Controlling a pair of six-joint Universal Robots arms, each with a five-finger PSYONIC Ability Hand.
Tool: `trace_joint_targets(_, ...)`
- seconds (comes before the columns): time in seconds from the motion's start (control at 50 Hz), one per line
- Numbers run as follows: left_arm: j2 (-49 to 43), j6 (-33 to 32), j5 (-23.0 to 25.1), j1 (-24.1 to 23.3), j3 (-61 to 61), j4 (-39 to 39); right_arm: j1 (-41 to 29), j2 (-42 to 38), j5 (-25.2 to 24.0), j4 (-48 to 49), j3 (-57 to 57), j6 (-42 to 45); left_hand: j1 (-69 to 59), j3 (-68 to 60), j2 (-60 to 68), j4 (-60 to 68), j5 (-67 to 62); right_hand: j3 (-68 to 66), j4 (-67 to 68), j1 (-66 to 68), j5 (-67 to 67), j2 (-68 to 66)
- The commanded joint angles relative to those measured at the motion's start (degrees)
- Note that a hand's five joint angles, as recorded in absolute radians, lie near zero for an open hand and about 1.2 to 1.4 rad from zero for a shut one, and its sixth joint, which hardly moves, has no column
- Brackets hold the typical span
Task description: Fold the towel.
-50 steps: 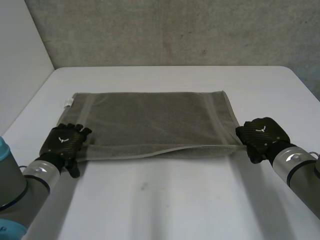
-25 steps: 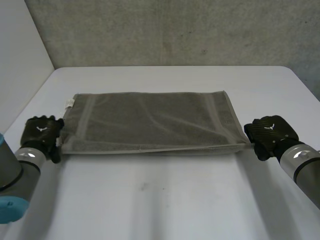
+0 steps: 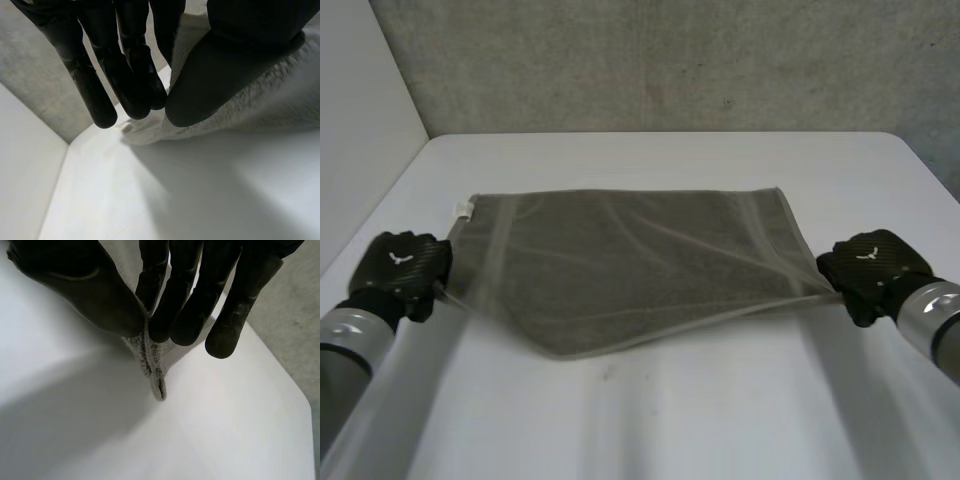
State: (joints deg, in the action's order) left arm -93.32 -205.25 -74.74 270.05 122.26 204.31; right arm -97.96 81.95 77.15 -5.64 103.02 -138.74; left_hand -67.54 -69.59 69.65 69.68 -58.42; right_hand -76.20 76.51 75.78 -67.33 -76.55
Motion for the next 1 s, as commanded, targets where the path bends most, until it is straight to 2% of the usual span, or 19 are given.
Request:
trace_joint_targets(0.02, 11.8, -0.4, 1.4, 6.1, 2.1, -10.5, 5.1, 6.0, -0.5, -14.3, -2.5, 9.8, -12.5, -10.4, 10.4, 10.3, -11.6, -3.8, 3.5, 4.2, -2.7, -3.4)
trace_joint_targets(0.06, 17.1, -1.3, 5.5, 8.9, 2.5, -16.9, 7.6, 10.0, -2.8, -19.3, -4.2, 12.8, -12.5, -10.4, 10.4, 10.3, -11.6, -3.8, 3.5, 4.2, -2.7, -3.4)
trace_joint_targets(0.08, 17.1, -1.3, 5.6, 8.9, 2.5, -16.9, 7.6, 10.0, -2.8, -19.3, -4.2, 12.8, -12.5, -10.4, 10.4, 10.3, -11.6, -3.8, 3.5, 4.2, -2.7, -3.4)
trace_joint_targets(0.14, 23.5, -1.6, 12.5, 13.2, 2.9, -24.5, 11.3, 15.3, -9.7, -26.4, -8.8, 13.1, -12.5, -10.4, 10.4, 10.3, -11.6, -3.8, 3.5, 4.2, -2.7, -3.4)
trace_joint_targets(0.16, 23.5, -1.6, 12.5, 13.2, 2.9, -24.5, 11.3, 15.3, -9.7, -26.4, -8.8, 13.1, -12.5, -10.4, 10.4, 10.3, -11.6, -3.8, 3.5, 4.2, -2.7, -3.4)
trace_joint_targets(0.24, 24.1, -1.4, 17.1, 16.2, 3.2, -26.2, 14.2, 16.9, -16.6, -31.4, -12.5, 13.0, -12.5, -10.4, 10.4, 10.3, -11.6, -3.8, 3.5, 4.2, -2.7, -3.4)
trace_joint_targets(0.28, 22.3, -1.5, 18.6, 16.9, 3.5, -25.7, 14.8, 16.1, -19.0, -31.9, -13.5, 13.1, -12.5, -10.4, 10.4, 10.3, -11.6, -3.8, 3.5, 4.2, -2.7, -3.4)
trace_joint_targets(0.36, 15.9, -0.9, 18.6, 15.5, 2.3, -22.6, 15.0, 12.0, -18.9, -31.6, -14.0, 13.1, -12.5, -10.4, 10.4, 10.3, -11.6, -3.8, 3.5, 4.2, -2.7, -3.4)
trace_joint_targets(0.4, 12.0, -0.4, 18.4, 14.0, 0.5, -20.4, 14.0, 4.6, -17.6, -31.4, -16.7, 13.1, -12.5, -10.4, 10.4, 10.3, -11.6, -3.8, 3.5, 4.2, -2.7, -3.4)
trace_joint_targets(0.44, 4.1, 1.4, 17.3, 8.2, -4.4, -16.9, 13.2, 1.1, -16.5, -31.4, -18.7, 12.8, -12.5, -10.4, 10.4, 10.3, -11.6, -3.8, 3.5, 4.2, -2.7, -3.4)
trace_joint_targets(0.46, 4.0, 1.4, 17.3, 8.1, -4.4, -16.8, 13.2, 1.1, -16.5, -31.4, -18.7, 12.8, -12.5, -10.4, 10.4, 10.3, -11.6, -3.8, 3.5, 4.2, -2.7, -3.4)
trace_joint_targets(0.5, -4.8, 3.5, 13.0, 3.1, -11.2, -14.7, 10.9, -4.8, -14.0, -31.4, -23.5, 11.6, -12.5, -10.4, 10.4, 10.3, -11.6, -3.8, 3.5, 4.2, -2.7, -3.4)
trace_joint_targets(0.52, -4.9, 3.5, 12.9, 3.0, -11.3, -14.7, 10.9, -4.9, -14.0, -31.4, -23.6, 11.6, -12.5, -10.4, 10.4, 10.3, -11.6, -3.8, 3.5, 4.2, -2.7, -3.4)
trace_joint_targets(0.56, -12.2, 4.2, 6.8, 1.2, -18.3, -14.6, 8.7, -10.8, -10.8, -31.2, -29.3, 8.2, -12.5, -10.4, 10.4, 10.3, -11.6, -3.8, 3.5, 4.2, -2.7, -3.4)
trace_joint_targets(0.62, -18.4, 4.5, 3.0, 0.0, -25.2, -14.6, 7.8, -15.9, -9.0, -29.2, -34.0, 4.9, -12.5, -10.4, 10.4, 10.3, -11.6, -3.8, 3.5, 4.2, -2.7, -3.4)
trace_joint_targets(0.74, -25.1, 6.6, 2.1, -2.2, -34.3, -14.4, 6.8, -21.9, -7.3, -24.4, -40.2, 1.2, -12.5, -10.4, 10.4, 10.3, -11.6, -3.8, 3.5, 4.2, -2.7, -3.4)
trace_joint_targets(0.86, -31.7, 10.0, 0.6, -5.2, -42.9, -14.2, 2.5, -29.2, -1.9, -20.3, -48.8, -2.1, -12.5, -10.4, 10.4, 10.3, -11.6, -3.8, 3.5, 4.2, -2.7, -3.4)
trace_joint_targets(0.92, -37.5, 10.0, -4.5, -7.3, -49.8, -14.3, 0.8, -34.2, 1.0, -17.0, -54.2, -2.2, -12.5, -10.4, 10.4, 10.3, -11.6, -3.8, 3.5, 4.2, -2.7, -3.4)
trace_joint_targets(1.0, -40.8, 10.0, -7.6, -8.2, -54.4, -14.4, -0.7, -37.8, 2.5, -15.5, -57.8, -2.1, -12.5, -10.4, 10.4, 10.3, -11.6, -3.8, 3.5, 4.2, -2.7, -3.4)
